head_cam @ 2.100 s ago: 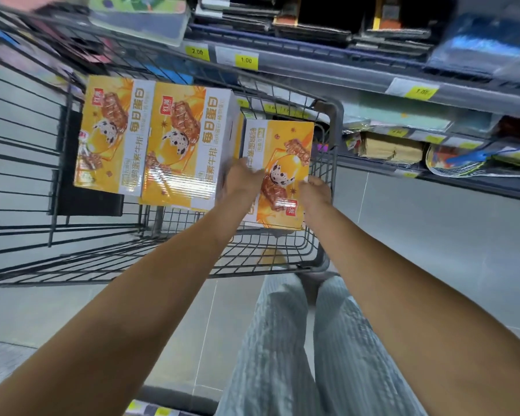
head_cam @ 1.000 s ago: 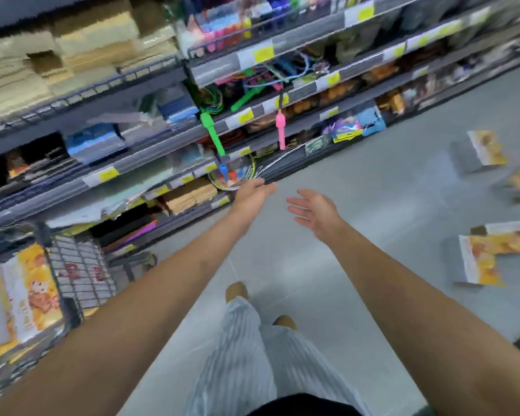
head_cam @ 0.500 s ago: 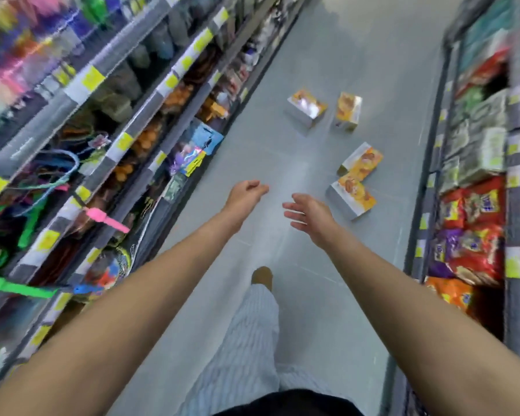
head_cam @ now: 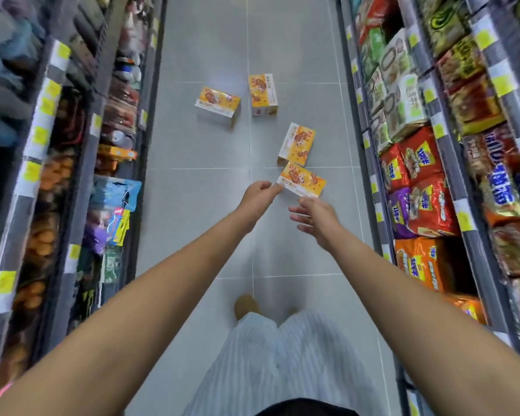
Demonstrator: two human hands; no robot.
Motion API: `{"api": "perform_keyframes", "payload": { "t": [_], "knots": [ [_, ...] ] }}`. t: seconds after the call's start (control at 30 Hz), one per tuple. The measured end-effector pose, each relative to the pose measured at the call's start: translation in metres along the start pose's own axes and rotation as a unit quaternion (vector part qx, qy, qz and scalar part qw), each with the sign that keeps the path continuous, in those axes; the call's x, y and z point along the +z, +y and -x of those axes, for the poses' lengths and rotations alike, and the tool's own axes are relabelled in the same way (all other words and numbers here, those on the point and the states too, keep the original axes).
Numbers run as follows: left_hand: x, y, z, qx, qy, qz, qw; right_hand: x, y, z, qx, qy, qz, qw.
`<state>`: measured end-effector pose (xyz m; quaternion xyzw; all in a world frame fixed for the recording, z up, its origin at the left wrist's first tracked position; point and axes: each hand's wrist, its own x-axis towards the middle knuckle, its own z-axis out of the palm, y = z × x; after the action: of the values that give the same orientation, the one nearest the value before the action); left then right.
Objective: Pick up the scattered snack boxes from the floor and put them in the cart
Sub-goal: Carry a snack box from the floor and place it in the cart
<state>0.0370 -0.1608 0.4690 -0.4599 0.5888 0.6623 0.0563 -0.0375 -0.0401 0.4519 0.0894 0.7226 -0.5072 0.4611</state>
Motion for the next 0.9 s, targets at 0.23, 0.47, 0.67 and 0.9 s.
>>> {"api": "perform_keyframes", "payload": {
  "t": [0.23,0.47,0.67,0.9],
  "knots": [
    [0.045,0.039,-0.063,-0.041,-0.039,-0.024,0.998,-0.037,-0.027,-0.063,0.025,0.037,-0.035,0.998],
    [0.083,0.099,-0.139,-0.074,-0.034,-0.037,0.996,-0.080,-0.091,-0.141,0.036,0.035,-0.050,0.997],
    [0.122,0.140,-0.223,-0.107,-0.016,-0.022,0.994,-0.121,-0.152,-0.227,0.048,0.031,-0.029,0.998],
    [0.150,0.108,-0.330,-0.150,0.020,0.022,0.988,-0.132,-0.153,-0.347,0.045,0.039,0.040,0.997]
  ]
}}
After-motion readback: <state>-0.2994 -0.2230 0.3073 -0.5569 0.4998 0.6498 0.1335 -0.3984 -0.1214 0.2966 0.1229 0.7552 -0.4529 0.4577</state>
